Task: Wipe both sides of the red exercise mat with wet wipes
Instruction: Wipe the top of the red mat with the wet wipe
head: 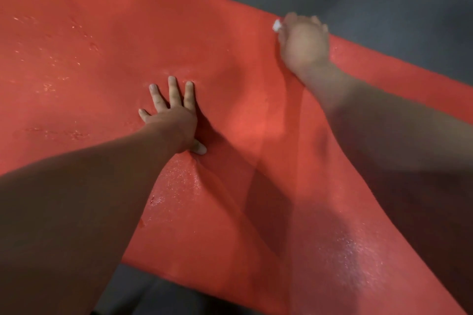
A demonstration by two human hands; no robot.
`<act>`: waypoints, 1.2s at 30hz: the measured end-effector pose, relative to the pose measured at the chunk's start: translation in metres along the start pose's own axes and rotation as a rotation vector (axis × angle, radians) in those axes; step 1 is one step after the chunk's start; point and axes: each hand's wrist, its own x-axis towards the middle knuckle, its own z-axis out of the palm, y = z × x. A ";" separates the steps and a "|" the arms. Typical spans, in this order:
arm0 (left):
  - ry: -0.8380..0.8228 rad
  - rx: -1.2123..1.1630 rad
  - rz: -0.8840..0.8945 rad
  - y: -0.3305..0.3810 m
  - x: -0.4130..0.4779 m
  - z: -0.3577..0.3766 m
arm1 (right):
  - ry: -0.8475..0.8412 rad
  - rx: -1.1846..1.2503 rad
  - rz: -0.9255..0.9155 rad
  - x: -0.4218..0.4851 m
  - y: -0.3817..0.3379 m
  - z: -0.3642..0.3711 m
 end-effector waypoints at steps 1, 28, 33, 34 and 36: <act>-0.001 0.002 -0.002 0.000 0.000 0.000 | 0.002 0.004 0.131 0.007 0.006 0.000; -0.016 0.013 -0.001 0.000 0.004 -0.001 | -0.123 0.276 -0.228 0.045 -0.071 0.011; -0.009 0.012 0.006 -0.001 0.005 0.001 | -0.014 0.167 0.042 0.049 -0.053 0.013; -0.008 0.009 0.006 -0.001 0.005 0.001 | -0.008 0.194 0.025 0.047 -0.053 0.014; -0.008 0.002 0.009 -0.002 0.004 0.000 | -0.023 0.287 -0.135 0.041 -0.061 0.016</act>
